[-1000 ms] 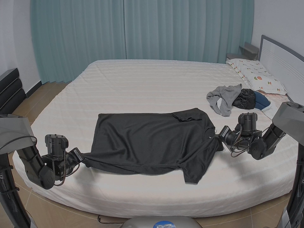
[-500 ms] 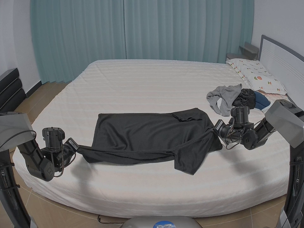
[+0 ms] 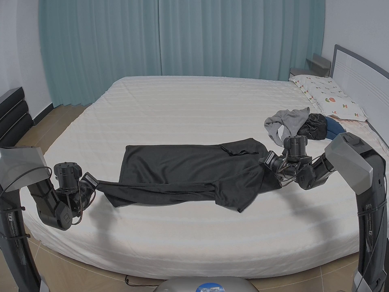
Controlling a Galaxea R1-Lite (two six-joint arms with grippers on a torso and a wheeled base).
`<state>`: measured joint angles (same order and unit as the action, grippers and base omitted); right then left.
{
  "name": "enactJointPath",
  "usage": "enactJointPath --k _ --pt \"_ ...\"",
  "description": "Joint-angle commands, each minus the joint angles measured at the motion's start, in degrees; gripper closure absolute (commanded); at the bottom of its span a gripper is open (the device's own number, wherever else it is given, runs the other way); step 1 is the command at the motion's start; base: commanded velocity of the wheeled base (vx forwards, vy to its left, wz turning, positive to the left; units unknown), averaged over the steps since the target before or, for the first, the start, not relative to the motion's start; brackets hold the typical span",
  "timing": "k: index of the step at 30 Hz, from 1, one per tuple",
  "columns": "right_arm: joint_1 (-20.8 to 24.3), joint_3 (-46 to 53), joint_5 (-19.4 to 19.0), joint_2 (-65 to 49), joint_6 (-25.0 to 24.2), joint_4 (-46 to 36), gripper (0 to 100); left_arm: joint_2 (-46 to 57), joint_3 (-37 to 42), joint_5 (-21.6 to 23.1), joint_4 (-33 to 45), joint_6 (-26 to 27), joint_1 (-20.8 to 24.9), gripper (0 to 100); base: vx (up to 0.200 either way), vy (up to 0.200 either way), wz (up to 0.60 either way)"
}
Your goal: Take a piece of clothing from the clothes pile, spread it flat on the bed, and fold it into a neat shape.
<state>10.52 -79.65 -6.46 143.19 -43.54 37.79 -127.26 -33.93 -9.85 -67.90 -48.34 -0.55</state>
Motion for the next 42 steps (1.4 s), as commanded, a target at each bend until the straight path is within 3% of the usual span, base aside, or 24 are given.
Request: enactJointPath --k 1,10,14,18,37,38,42 --pt "0.2 0.3 -0.2 0.0 0.0 0.1 0 -1.7 0.0 0.1 0.0 0.0 0.0 100 0.000 0.000 0.00" --pt "-1.6 9.6 -2.6 -9.6 -0.7 0.0 0 -1.4 0.9 0.4 -0.1 0.0 0.2 100 0.000 0.000 0.00" --pt "0.4 18.7 -6.4 -13.4 -0.7 0.2 0 -1.2 1.1 0.4 0.0 0.0 0.2 100 0.000 0.000 0.00" --pt "3.4 25.1 -7.2 -13.6 -0.7 0.4 0 -1.2 1.6 0.6 -0.1 0.1 0.2 100 0.000 0.000 0.00" --pt "6.8 18.7 -6.6 -5.6 -0.6 -0.6 0 -1.2 2.2 0.8 -0.1 0.3 0.3 100 0.000 0.000 0.00" --pt "7.0 18.0 -6.6 -5.0 -0.7 -0.7 100 -1.2 2.2 0.8 -0.1 0.3 0.3 100 0.000 0.000 0.00" --pt "7.1 17.3 -6.6 -4.8 -0.6 -1.4 100 -1.3 2.2 0.8 -0.1 0.3 0.3 100 0.000 0.000 0.00"
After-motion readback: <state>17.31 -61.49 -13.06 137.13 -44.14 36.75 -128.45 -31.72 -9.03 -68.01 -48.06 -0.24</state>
